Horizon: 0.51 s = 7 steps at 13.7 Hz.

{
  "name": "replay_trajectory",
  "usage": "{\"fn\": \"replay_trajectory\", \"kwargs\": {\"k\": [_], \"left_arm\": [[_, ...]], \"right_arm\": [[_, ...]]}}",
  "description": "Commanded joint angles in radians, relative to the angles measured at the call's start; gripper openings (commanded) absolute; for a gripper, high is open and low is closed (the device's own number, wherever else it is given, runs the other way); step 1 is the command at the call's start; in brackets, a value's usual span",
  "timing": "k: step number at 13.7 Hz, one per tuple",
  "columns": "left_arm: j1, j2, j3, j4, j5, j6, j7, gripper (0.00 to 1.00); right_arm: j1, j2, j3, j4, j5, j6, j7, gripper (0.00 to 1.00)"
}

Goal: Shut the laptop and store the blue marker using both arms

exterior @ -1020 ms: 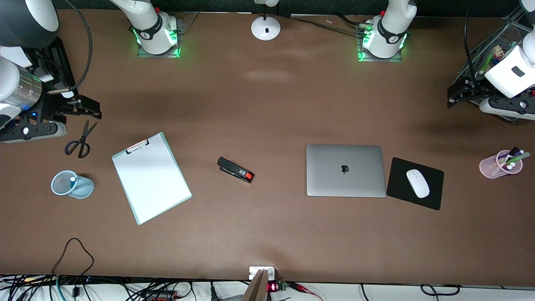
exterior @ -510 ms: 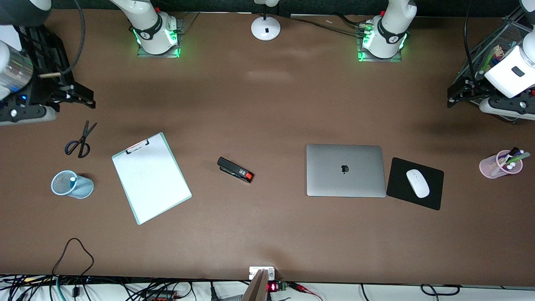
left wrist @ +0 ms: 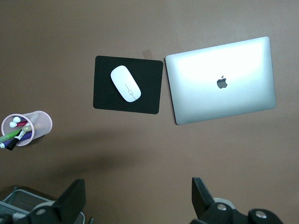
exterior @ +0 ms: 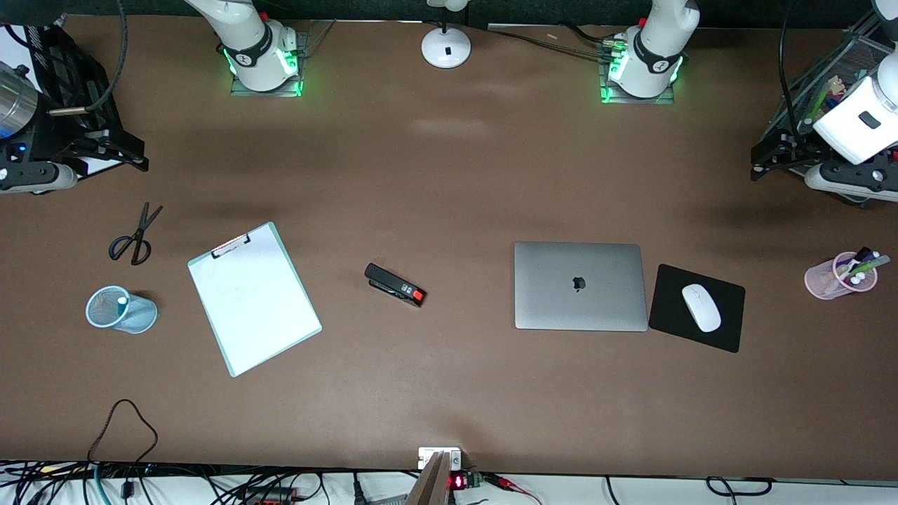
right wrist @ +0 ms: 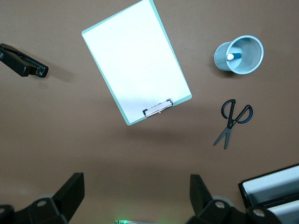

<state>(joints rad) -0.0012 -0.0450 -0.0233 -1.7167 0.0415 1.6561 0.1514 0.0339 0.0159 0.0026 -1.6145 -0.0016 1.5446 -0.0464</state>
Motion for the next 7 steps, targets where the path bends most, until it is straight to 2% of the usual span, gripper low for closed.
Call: {"fn": "replay_trajectory", "kwargs": {"k": [1,7], "left_arm": [[0.001,0.005,0.000,0.022,-0.008,-0.019,0.016,1.00],[0.003,0.005,0.000,0.022,-0.008,-0.019,0.017,1.00]], "right_arm": [[-0.012,-0.024,0.008,-0.013,-0.004,-0.005,0.011,1.00],[-0.017,-0.017,-0.004,0.002,0.000,0.021,0.055,1.00]]}}
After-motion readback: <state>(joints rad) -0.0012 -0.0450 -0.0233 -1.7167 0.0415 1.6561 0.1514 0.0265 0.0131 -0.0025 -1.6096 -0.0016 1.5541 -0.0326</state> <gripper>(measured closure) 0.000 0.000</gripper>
